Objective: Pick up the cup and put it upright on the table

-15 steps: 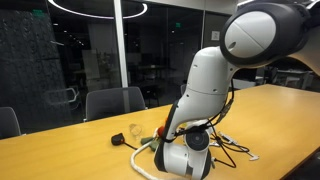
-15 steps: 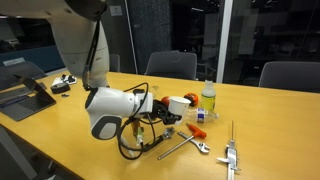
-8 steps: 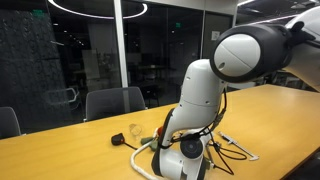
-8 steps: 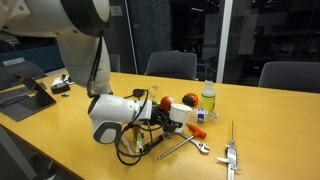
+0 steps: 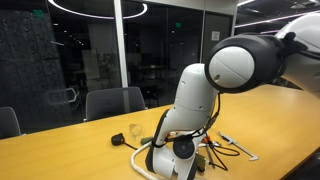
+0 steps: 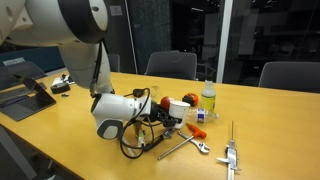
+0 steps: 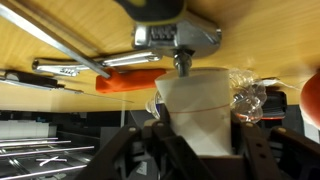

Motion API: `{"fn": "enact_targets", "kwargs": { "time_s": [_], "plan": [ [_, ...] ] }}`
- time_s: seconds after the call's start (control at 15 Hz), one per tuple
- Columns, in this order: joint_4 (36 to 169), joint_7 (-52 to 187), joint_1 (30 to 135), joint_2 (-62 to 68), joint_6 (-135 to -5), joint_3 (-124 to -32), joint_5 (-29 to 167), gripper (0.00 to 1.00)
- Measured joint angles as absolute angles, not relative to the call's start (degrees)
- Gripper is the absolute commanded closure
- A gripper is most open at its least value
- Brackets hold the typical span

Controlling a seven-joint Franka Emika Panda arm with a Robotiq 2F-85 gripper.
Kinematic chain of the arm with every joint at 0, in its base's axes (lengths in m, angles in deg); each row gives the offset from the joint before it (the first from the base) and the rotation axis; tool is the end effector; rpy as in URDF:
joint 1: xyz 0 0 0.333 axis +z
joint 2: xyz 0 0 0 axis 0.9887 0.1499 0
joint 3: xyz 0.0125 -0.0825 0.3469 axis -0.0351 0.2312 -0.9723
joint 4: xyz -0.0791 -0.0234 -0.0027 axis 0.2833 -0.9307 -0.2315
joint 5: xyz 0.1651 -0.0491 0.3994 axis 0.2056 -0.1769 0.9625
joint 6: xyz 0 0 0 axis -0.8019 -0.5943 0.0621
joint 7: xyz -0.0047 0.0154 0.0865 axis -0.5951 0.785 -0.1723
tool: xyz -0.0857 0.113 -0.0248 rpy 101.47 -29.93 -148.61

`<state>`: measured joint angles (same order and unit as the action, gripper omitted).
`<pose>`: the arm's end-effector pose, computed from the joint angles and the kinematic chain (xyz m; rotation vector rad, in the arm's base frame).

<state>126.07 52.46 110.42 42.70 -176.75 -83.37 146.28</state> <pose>0.5352 0.1265 0.0628 2.2673 -0.7972 1.3677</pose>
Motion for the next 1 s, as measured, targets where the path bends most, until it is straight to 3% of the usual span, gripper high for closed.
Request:
{"fn": "enact_targets", "kwargs": {
  "time_s": [1.0],
  "plan": [
    [117.17,42.44,111.25,45.92,-176.72,-82.62,147.65,0.74]
  ]
}}
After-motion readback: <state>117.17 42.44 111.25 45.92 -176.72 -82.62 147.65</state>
